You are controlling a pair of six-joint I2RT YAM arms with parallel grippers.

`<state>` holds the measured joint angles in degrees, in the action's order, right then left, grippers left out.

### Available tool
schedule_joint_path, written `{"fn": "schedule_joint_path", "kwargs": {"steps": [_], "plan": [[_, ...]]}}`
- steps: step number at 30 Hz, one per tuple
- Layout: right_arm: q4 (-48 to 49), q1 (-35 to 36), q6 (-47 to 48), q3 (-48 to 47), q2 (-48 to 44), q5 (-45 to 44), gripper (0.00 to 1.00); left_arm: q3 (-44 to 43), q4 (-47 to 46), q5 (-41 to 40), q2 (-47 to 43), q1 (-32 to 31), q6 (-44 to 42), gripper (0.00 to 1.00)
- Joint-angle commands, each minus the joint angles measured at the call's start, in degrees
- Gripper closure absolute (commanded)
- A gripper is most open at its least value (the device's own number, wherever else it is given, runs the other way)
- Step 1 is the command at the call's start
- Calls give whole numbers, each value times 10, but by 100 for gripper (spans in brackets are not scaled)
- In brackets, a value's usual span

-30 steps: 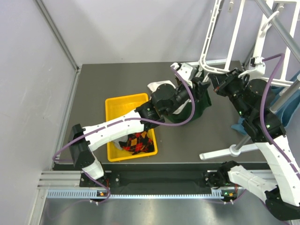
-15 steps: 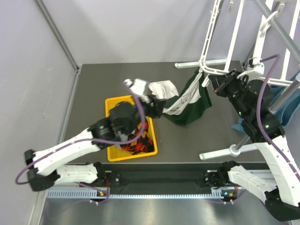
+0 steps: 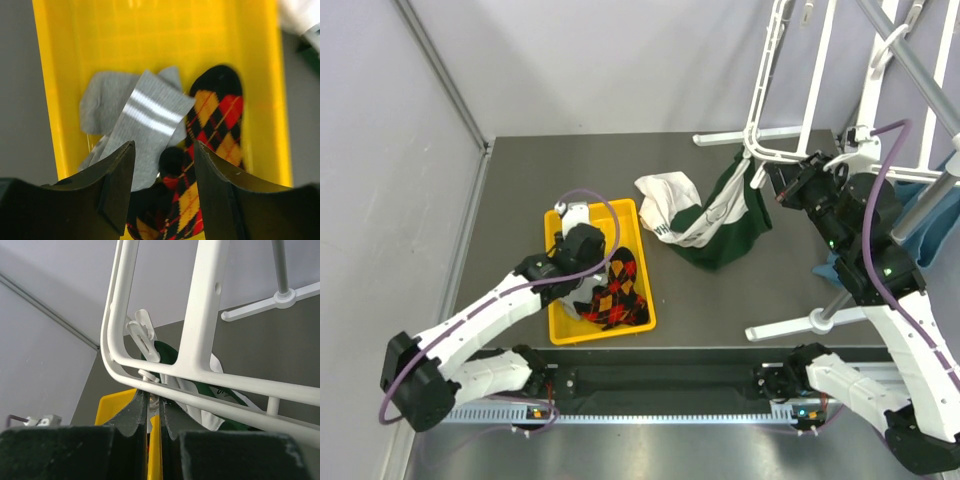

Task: Clip the socks to the hanger
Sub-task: Pick up the sock from the bin.

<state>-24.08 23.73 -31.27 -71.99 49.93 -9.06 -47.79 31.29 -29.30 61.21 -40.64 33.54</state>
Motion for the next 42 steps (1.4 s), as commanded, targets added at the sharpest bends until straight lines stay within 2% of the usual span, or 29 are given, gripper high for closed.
{"fn": "schedule_joint_path", "kwargs": {"steps": [1,6,11,12,13,19,22,25,28,29,32,33,38,42], "plan": [[-11,-8,7,11,-7,4,100,26,4,0,24,8,28,45],[-10,-11,3,12,-4,17,100,45,-3,-24,78,11,77,50],[-11,-13,1,19,-7,16,100,70,-63,-48,111,12,65,52],[-11,-14,-1,20,-7,16,100,72,-73,-51,116,13,55,56],[-10,-14,-2,20,-5,17,100,72,-79,-54,130,15,50,64],[-6,-17,-6,24,-4,23,100,63,-137,-57,177,21,27,67],[-4,-19,-3,24,-4,26,100,61,-164,-62,201,21,23,63],[-5,-22,-1,27,-7,25,100,61,-186,-49,225,32,19,63],[-4,-24,-2,33,-7,28,100,53,-183,-43,243,40,21,78],[-4,-25,-2,34,-8,30,100,53,-183,-44,243,41,26,85],[0,-25,-4,36,-6,34,100,63,-194,-37,233,40,28,91],[2,-27,-4,36,-5,33,100,65,-195,-36,220,40,29,99],[3,-30,-3,37,-4,37,100,79,-179,-33,149,40,30,100],[3,-32,-4,39,-4,38,100,75,-148,5,52,37,18,100]]}}
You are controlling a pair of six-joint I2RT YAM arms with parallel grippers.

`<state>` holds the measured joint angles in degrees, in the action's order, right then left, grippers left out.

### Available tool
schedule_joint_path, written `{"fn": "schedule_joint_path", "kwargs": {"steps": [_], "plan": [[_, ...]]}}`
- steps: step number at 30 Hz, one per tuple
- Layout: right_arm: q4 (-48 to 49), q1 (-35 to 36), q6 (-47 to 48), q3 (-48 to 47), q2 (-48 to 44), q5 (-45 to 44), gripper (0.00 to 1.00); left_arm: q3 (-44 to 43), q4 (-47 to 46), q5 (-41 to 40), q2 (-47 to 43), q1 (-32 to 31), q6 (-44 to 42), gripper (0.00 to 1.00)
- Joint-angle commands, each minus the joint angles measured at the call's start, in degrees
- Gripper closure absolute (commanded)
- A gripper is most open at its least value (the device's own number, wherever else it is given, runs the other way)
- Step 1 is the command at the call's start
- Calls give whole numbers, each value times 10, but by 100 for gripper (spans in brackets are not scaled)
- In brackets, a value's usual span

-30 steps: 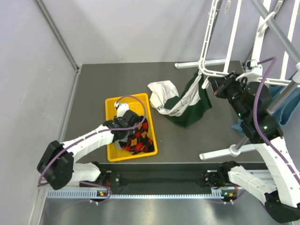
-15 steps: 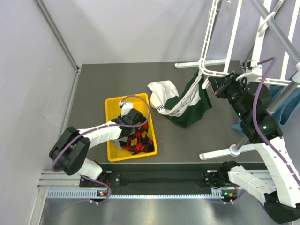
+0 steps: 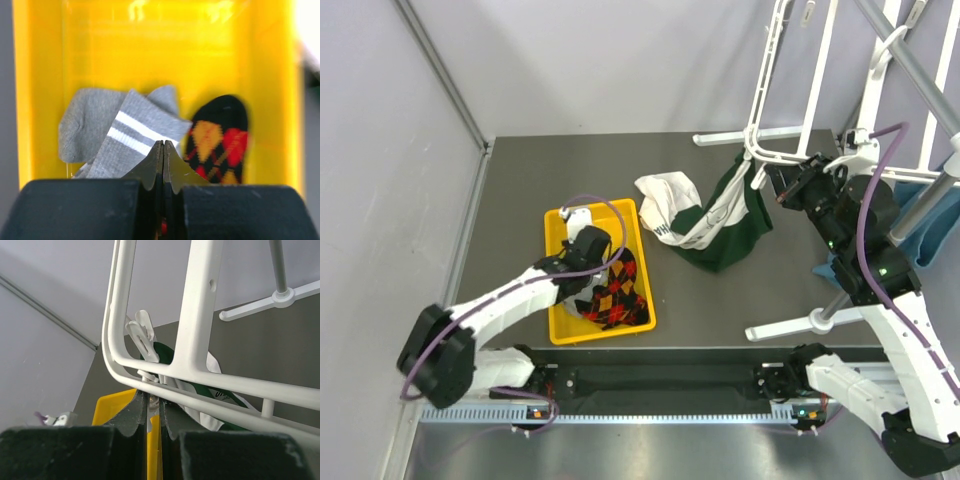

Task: Clip the socks to the hanger
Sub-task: Pick up the sock from the bin.

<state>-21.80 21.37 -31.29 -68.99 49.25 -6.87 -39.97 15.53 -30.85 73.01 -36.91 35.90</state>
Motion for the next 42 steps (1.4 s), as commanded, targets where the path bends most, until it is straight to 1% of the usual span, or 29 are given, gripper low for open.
{"fn": "schedule_joint_path", "kwargs": {"steps": [1,3,5,6,7,9,11,13,14,16,21,28,32,35,36,37,42], "plan": [[-21,-9,-4,10,1,17,100,0,12,29,-82,-1,-7,100],[-21,-8,-5,10,1,19,100,8,10,37,-120,-2,-19,100],[-20,-11,-4,11,1,18,100,15,4,30,-131,-1,-24,100],[-21,-11,-4,11,0,18,100,8,15,26,-126,1,-28,92],[-21,-11,-4,11,0,18,100,5,17,21,-121,1,-29,80],[-21,-12,-5,14,-1,19,100,1,14,22,-96,1,-34,61],[-20,-12,-7,15,0,20,100,-7,12,25,-74,1,-23,56],[-20,-14,-9,15,0,21,100,-13,-1,34,-38,2,-22,54],[-19,-13,-10,15,1,22,100,-15,-2,39,-14,1,-15,52],[-19,-15,-10,16,1,22,100,-21,-3,36,7,1,-5,48],[-19,-19,-8,16,1,26,100,-27,-26,28,64,1,8,47],[-18,-21,-9,21,1,32,100,-32,-55,38,96,0,13,46],[-12,-24,-11,27,1,35,100,-40,-64,23,115,0,16,47],[-12,-24,-11,28,1,37,100,-49,-63,10,135,0,15,50],[-11,-26,-11,28,1,38,100,-50,-62,6,137,0,15,52],[-11,-25,-12,28,1,40,100,-49,-62,4,138,0,16,56],[-10,-28,-11,27,0,41,100,-49,-63,-8,136,0,12,59]]}}
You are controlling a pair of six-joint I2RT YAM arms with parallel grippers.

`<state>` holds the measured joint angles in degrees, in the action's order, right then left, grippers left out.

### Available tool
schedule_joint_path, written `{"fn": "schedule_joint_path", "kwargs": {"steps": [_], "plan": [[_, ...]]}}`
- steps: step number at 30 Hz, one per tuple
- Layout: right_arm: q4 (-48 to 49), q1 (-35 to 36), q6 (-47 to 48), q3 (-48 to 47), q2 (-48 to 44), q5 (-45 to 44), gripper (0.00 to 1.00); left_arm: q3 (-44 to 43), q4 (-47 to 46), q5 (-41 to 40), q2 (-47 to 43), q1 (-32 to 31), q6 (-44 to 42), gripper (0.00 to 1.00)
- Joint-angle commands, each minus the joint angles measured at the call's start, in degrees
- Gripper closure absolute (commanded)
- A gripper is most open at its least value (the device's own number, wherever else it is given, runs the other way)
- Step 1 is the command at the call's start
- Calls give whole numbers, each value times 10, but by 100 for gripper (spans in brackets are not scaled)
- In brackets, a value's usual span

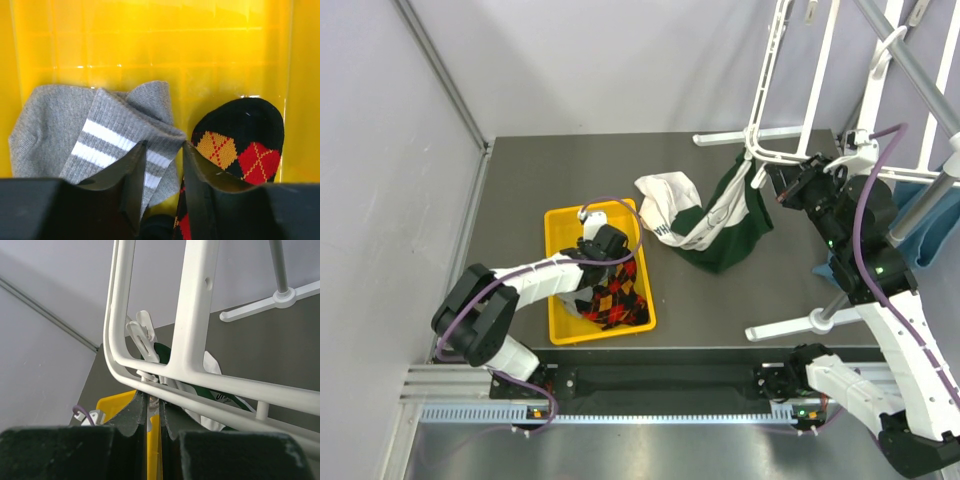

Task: Clip the socks to the hanger
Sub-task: Pick up the sock from the bin, then clamp the sock onto the hanger.

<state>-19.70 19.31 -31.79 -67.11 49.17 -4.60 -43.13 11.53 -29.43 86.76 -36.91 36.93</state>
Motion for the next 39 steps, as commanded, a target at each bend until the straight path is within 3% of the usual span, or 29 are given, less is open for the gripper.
{"fn": "schedule_joint_path", "kwargs": {"steps": [1,4,10,14,19,22,26,32,39], "plan": [[-32,-8,-6,8,1,19,100,-17,-23,-24,-2,0,0,62],[-31,-9,-7,9,2,21,100,-14,-25,-25,-10,0,-5,69],[-31,-9,-8,10,3,23,100,-13,-15,-25,-20,0,-25,100],[-32,-11,-6,12,0,22,100,0,-10,0,-63,0,-37,100],[-32,-11,-5,10,-1,27,100,16,-9,96,-168,-11,-51,100],[-37,-12,-1,8,-1,26,100,28,-45,185,-253,-31,-61,100],[-39,-14,-1,6,-4,26,100,19,-105,232,-314,-88,-66,100],[-38,-14,-14,7,-5,35,100,-76,-142,203,-252,-196,-109,100],[-41,-13,-13,-1,-3,41,100,-157,-204,199,-164,-237,-146,100]]}}
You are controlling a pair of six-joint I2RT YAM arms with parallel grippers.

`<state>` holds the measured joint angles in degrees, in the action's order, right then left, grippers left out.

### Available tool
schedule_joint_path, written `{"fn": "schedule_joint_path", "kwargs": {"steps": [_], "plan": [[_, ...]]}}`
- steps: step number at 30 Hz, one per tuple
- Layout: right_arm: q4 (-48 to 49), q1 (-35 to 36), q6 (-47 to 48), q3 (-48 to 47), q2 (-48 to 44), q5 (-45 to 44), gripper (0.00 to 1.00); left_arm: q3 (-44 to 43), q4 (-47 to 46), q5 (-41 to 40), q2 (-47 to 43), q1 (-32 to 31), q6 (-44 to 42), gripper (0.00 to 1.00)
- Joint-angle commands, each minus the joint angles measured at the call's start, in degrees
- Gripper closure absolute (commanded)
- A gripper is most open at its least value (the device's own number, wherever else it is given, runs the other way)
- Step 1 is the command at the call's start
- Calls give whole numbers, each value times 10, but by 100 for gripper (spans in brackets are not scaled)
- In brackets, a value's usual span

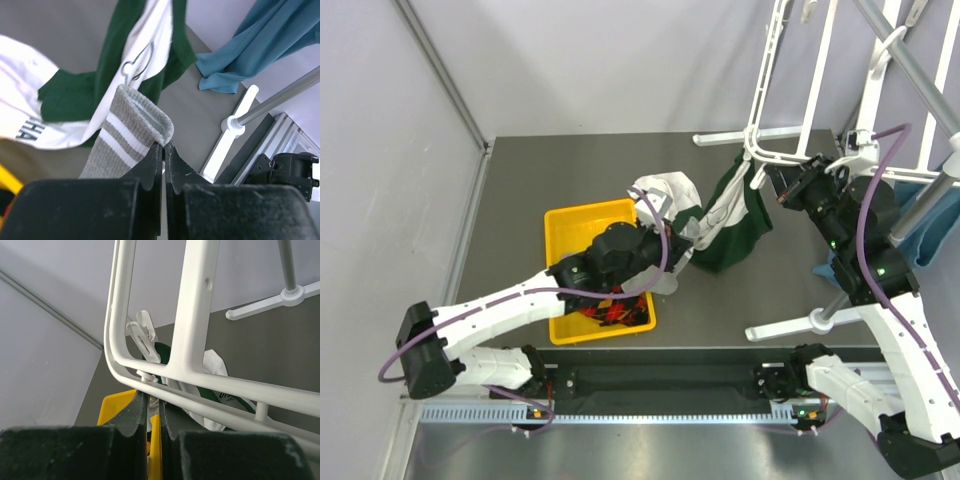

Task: Clip the socks to the hanger
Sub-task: Clamp the sock onto the hanger.

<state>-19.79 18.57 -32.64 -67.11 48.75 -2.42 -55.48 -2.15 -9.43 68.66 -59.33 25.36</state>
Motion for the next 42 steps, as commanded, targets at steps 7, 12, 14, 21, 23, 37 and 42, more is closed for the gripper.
{"fn": "schedule_joint_path", "kwargs": {"steps": [7,12,14,21,23,37,42], "plan": [[-42,-6,-3,-2,-1,22,100,-105,-97,3,75,-32,-60,100],[-46,-6,-3,-7,-1,21,100,-146,-115,0,96,-44,-94,100],[-48,-6,-2,-9,-1,22,100,-173,-105,-11,113,-50,-106,100],[-53,-6,-1,-9,-6,22,100,-209,-96,-23,147,-54,-133,100],[-55,-6,-1,-10,-8,21,100,-212,-95,-31,148,-54,-134,100],[-55,-7,-2,-3,-8,22,100,-249,-102,-38,173,-63,-155,100],[-55,-7,-1,-3,-7,21,100,-270,-96,-42,187,-64,-167,100]]}}
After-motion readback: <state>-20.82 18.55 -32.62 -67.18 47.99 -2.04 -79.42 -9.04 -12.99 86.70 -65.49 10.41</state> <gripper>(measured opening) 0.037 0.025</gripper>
